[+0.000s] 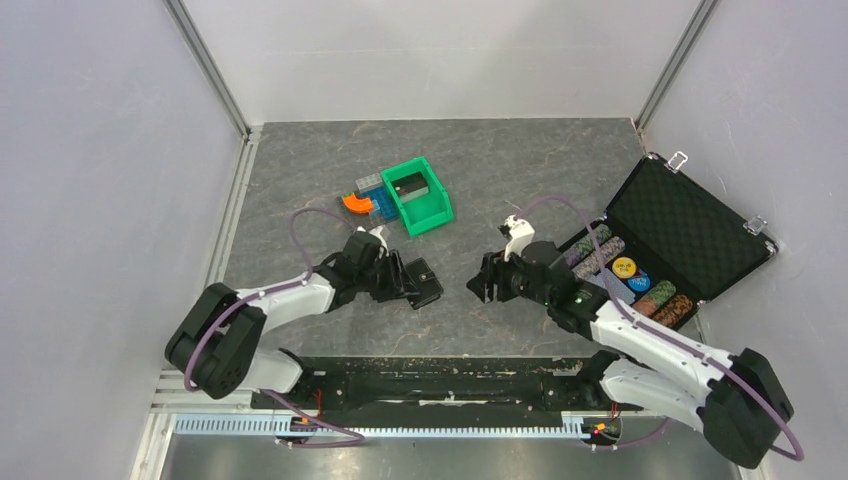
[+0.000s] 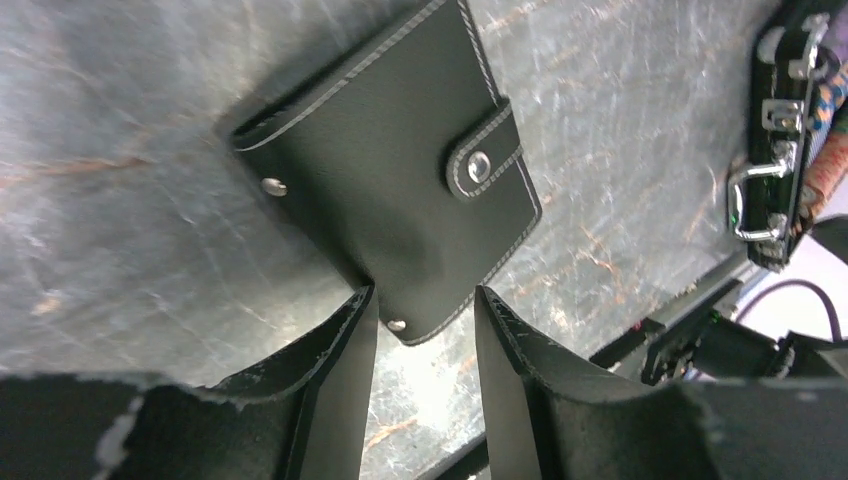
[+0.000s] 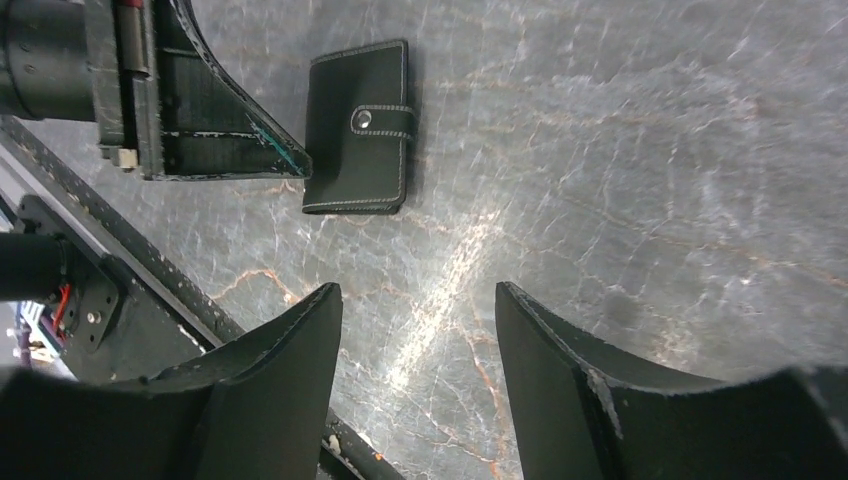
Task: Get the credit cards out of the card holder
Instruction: Move the card holder to the center of the board, then open the card holder at the center of the board.
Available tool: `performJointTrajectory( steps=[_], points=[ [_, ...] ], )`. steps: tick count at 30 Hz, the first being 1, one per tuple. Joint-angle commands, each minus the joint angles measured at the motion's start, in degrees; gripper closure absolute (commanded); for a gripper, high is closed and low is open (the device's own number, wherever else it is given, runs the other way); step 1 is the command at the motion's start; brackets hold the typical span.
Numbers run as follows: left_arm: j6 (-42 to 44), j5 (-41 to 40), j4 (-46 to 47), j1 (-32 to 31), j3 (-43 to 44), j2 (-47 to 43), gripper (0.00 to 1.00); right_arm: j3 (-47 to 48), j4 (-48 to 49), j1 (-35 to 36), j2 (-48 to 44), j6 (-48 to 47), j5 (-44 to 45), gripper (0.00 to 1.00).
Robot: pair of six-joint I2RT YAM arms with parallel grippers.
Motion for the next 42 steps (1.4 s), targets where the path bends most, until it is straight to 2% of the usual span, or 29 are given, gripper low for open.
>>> performJointTrajectory(
  steps=[1, 6, 11, 14, 16, 21, 27, 42],
  points=[
    [-4.87, -0.03, 1.55, -1.28, -0.68, -2.81, 0.51, 3.14, 2.77, 3.19, 4.37, 2.09, 2.51, 0.4],
    [-4.12, -13.8, -10.6, -0.98, 0.43, -15.49, 0.42, 7.23, 2.39, 8.14, 11.02, 1.86, 8.69, 0.42],
    [-3.71, -32.16, -22.97, -0.95, 1.06, -28.36, 0.34, 11.97, 2.42, 11.87, 19.09, 0.94, 14.02, 0.47],
    [-4.55, -37.7, -26.81, -0.95, -0.18, -35.52, 0.26, 15.74, 2.4, 13.96, 23.85, 0.35, 15.93, 0.49],
    [-4.4, -39.04, -28.46, -0.95, -0.93, -38.89, 0.24, 18.68, 2.46, 15.49, 27.26, -0.07, 17.46, 0.49],
    [-3.62, -37.43, -29.58, -0.96, -2.34, -43.67, 0.23, 24.82, 2.72, 17.39, 35.88, -0.61, 19.41, 0.5],
    [-4.98, -31.79, -29.64, -1.02, -3.23, -44.05, 0.23, 29.39, 2.49, 18.04, 42.38, -0.65, 20.5, 0.53],
    [-6.02, -26.6, -27.92, -0.95, -6.13, -43.15, 0.23, 32.01, 1.47, 18.2, 48.87, -0.58, 25.87, 0.6]
  ],
)
